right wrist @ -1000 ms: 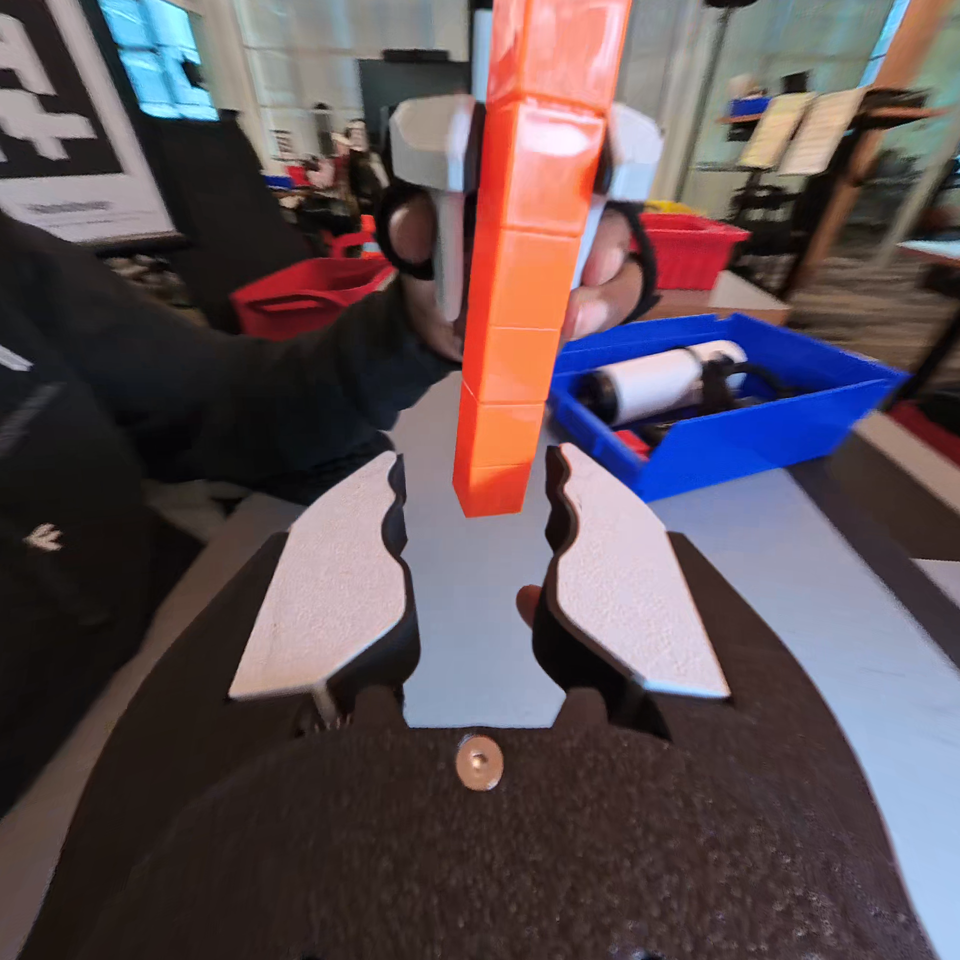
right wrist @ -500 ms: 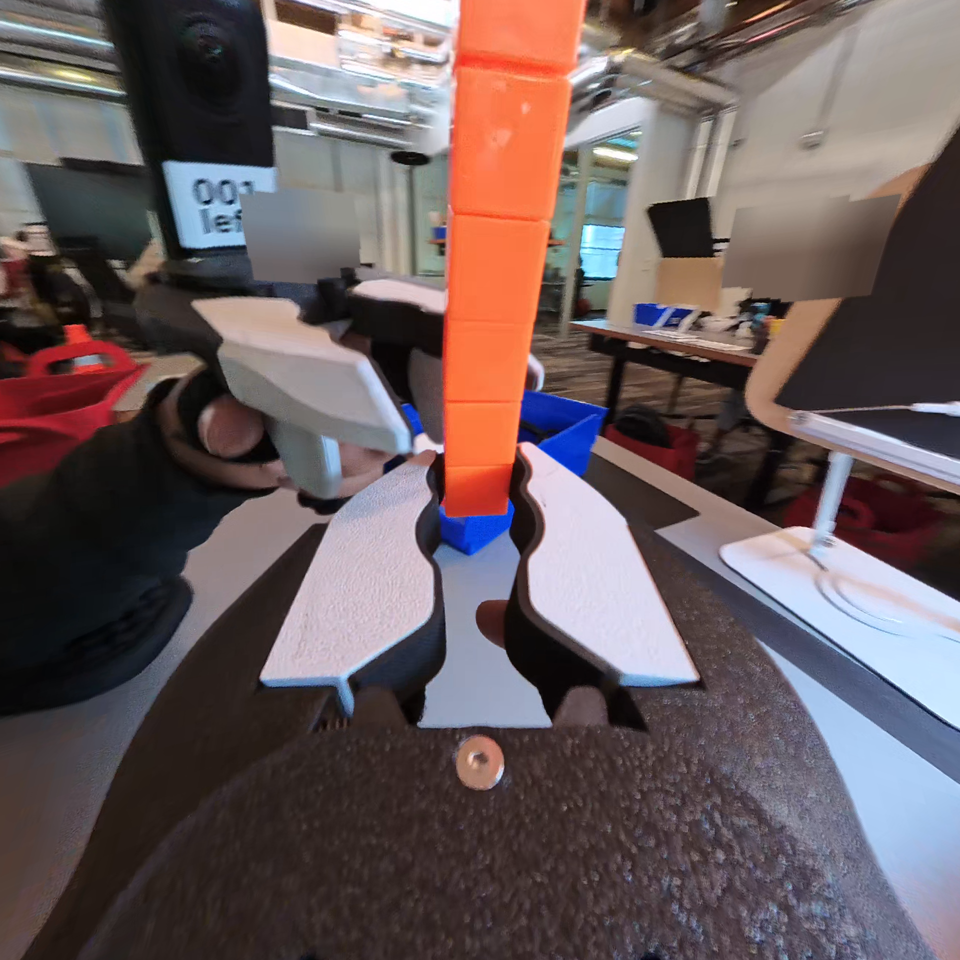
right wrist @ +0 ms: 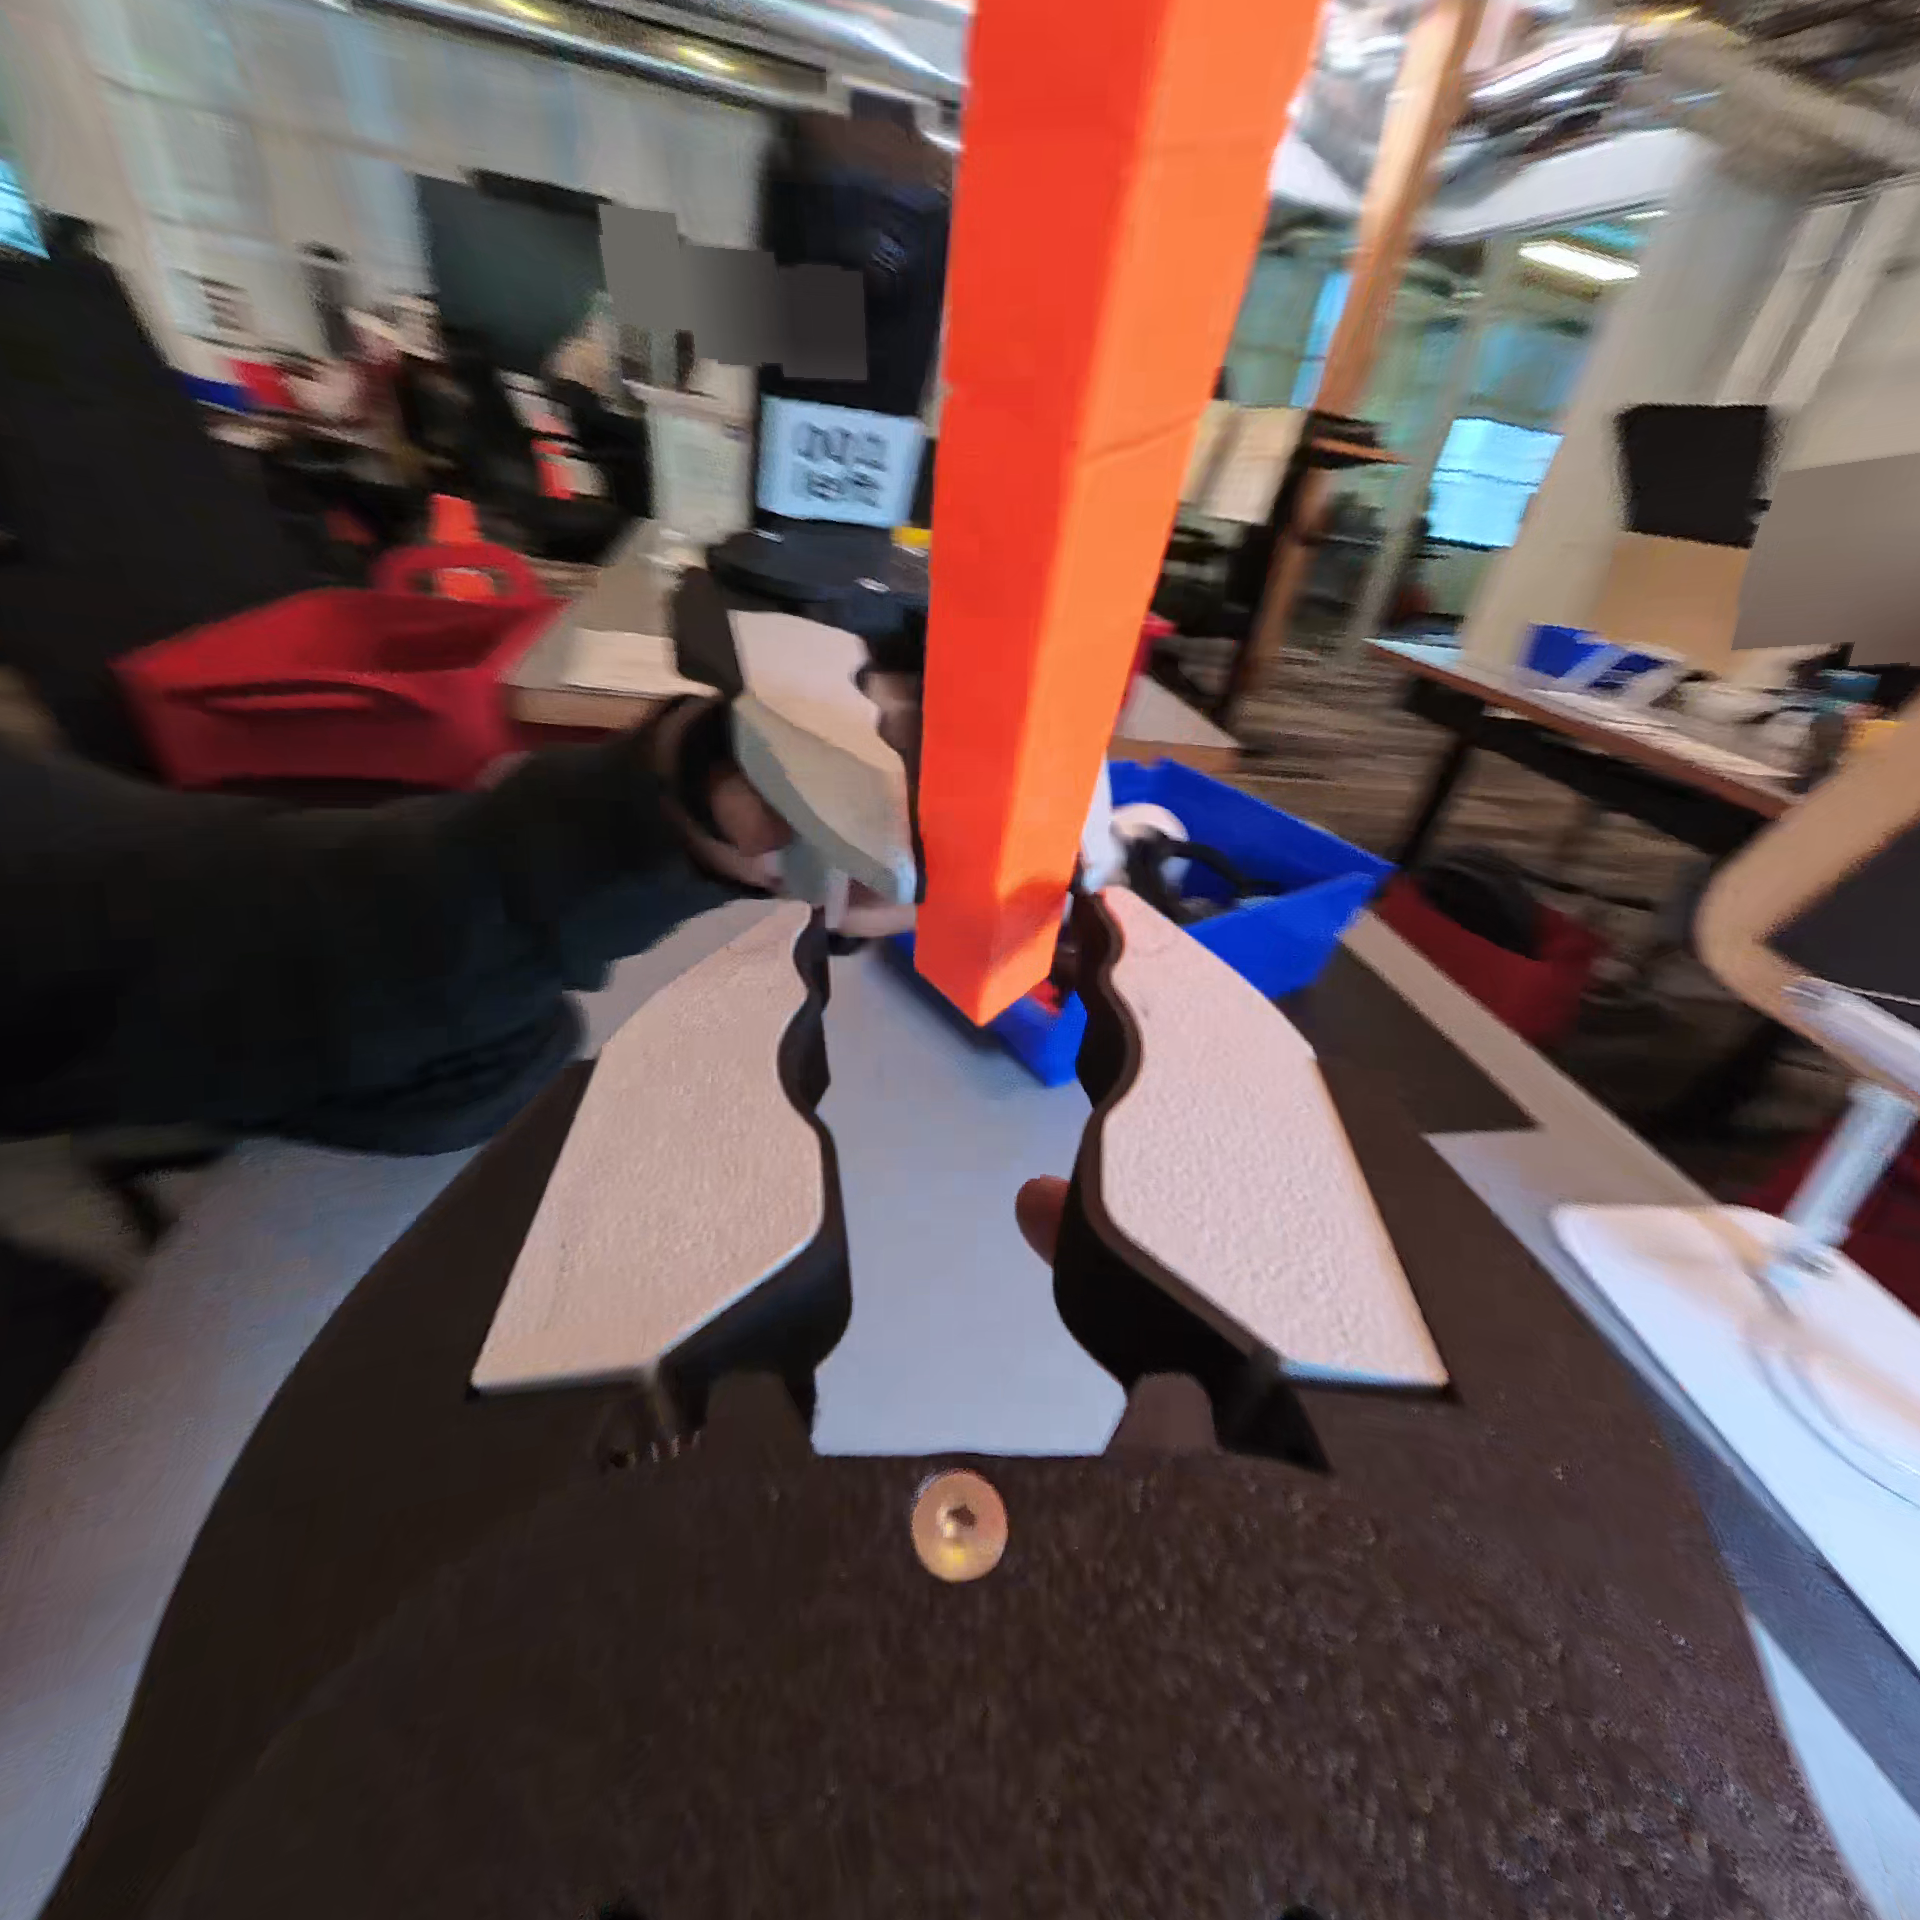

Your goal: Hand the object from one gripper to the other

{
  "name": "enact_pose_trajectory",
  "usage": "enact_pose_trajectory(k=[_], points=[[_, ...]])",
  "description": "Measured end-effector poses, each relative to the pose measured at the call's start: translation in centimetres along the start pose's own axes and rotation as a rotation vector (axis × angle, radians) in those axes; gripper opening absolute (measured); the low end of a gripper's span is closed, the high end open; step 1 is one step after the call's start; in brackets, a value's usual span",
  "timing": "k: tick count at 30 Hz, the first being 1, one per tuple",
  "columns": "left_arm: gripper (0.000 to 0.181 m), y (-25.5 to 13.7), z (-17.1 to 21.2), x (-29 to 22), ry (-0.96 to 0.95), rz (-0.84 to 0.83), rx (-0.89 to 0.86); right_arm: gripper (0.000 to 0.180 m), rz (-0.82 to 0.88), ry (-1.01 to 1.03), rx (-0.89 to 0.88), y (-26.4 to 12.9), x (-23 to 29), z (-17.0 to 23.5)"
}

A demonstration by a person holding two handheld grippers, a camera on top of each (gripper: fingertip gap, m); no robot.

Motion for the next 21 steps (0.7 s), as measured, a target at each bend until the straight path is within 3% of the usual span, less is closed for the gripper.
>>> enact_pose_trajectory(k=[6,10,16,21], points=[[0.025,0.9,1.8,-0.8,-0.121,0.32,-0.183,0.036,-0.249,0.1,-0.043,-1.2,0.7,-0.4],[0.023,1.5,3.0,-0.6,-0.2,0.386,-0.258,0.027,-0.193,0.06,0.034,-0.9,0.6,-0.1],[0.029,0.8,3.8,1.1,-0.136,0.145,-0.097,0.023,0.086,0.143,0.221,-0.7,-1.0,0.0],[0.037,0.9,1.5,0.7,-0.02,-0.054,-0.063,0.023,0.327,0.188,0.326,-0.3,-2.9,1.6]])
Point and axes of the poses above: each gripper's, where its closed fingertips meet, y out along the fingers, z out of its underside, x = y × z across the jaws, the point moved 8 cm from there along -y, back along the fingers, and after that the axes turned 13 degrees about y, right-handed, at the moved point
